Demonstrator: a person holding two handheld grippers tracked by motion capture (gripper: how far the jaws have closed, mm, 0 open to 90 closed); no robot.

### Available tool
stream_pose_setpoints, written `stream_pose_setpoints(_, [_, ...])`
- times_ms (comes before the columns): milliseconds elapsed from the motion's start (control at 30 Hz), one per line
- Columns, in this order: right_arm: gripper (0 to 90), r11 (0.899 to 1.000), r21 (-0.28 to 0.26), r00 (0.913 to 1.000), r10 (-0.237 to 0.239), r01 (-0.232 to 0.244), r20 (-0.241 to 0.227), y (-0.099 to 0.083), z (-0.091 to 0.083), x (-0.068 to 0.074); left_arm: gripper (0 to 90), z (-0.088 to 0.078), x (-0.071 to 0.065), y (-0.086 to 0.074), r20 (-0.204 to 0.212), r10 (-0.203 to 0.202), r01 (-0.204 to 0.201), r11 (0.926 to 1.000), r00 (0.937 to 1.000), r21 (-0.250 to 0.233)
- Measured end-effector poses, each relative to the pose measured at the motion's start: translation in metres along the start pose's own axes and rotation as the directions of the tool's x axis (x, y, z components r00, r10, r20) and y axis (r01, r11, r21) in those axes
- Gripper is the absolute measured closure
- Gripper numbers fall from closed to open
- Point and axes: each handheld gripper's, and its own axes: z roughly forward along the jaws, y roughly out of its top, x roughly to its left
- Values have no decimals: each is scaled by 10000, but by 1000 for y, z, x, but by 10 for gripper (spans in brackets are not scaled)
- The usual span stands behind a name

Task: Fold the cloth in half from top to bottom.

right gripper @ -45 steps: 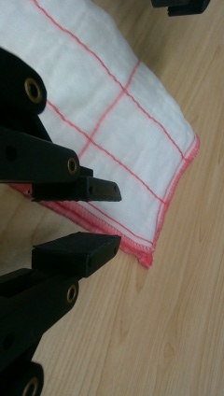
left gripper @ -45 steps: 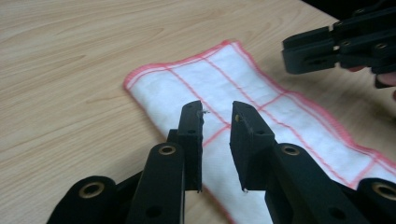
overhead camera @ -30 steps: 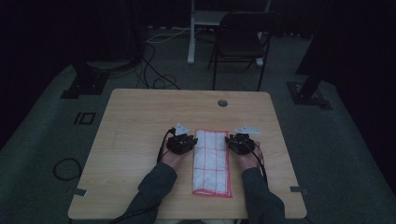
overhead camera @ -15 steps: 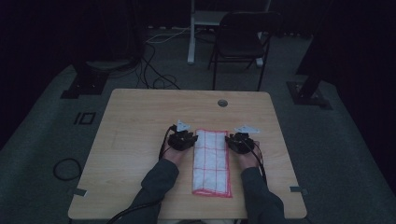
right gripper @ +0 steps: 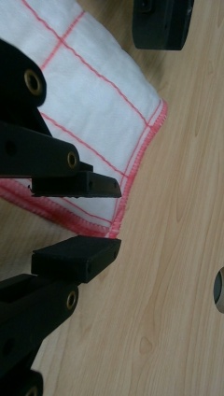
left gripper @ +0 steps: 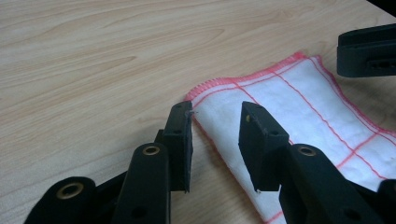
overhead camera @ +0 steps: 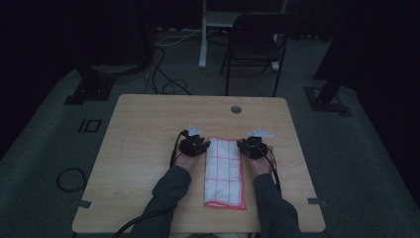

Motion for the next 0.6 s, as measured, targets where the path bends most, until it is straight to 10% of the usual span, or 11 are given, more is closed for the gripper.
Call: stream_pose_setpoints(600, [654,9979,477,9986,428,-442,298,4,21,-7,607,13,-1,-3,-105,-236,238,9996,9997,183])
